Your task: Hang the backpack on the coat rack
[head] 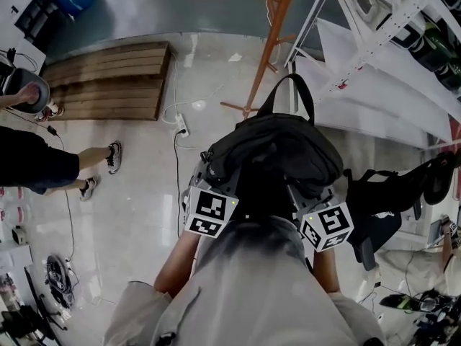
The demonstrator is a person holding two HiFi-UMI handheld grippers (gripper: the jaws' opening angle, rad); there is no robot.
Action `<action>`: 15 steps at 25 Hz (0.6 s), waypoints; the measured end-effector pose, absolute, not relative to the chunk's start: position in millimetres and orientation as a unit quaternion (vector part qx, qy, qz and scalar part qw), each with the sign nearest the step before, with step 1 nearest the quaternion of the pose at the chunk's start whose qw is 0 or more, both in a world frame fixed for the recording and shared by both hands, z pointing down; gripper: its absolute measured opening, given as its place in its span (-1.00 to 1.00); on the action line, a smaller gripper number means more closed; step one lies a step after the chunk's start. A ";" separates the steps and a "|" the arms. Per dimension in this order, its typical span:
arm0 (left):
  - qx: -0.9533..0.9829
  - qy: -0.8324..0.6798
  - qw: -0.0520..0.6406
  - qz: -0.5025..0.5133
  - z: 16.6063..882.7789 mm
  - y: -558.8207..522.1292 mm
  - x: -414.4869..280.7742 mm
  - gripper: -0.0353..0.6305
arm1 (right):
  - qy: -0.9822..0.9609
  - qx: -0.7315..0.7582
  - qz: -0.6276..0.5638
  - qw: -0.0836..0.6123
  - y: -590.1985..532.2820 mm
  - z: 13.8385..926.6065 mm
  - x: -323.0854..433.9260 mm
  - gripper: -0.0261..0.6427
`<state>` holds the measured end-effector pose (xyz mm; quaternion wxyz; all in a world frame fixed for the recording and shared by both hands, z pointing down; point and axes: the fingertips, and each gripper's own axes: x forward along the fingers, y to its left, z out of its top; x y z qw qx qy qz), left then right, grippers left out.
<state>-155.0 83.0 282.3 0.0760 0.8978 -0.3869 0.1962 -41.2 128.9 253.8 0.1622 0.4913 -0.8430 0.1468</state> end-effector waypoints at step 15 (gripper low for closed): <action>0.889 -0.392 0.090 0.220 298.1 31.9 -139.0 -0.59 | -0.847 0.477 0.166 0.164 73.9 271.6 -22.3 -0.56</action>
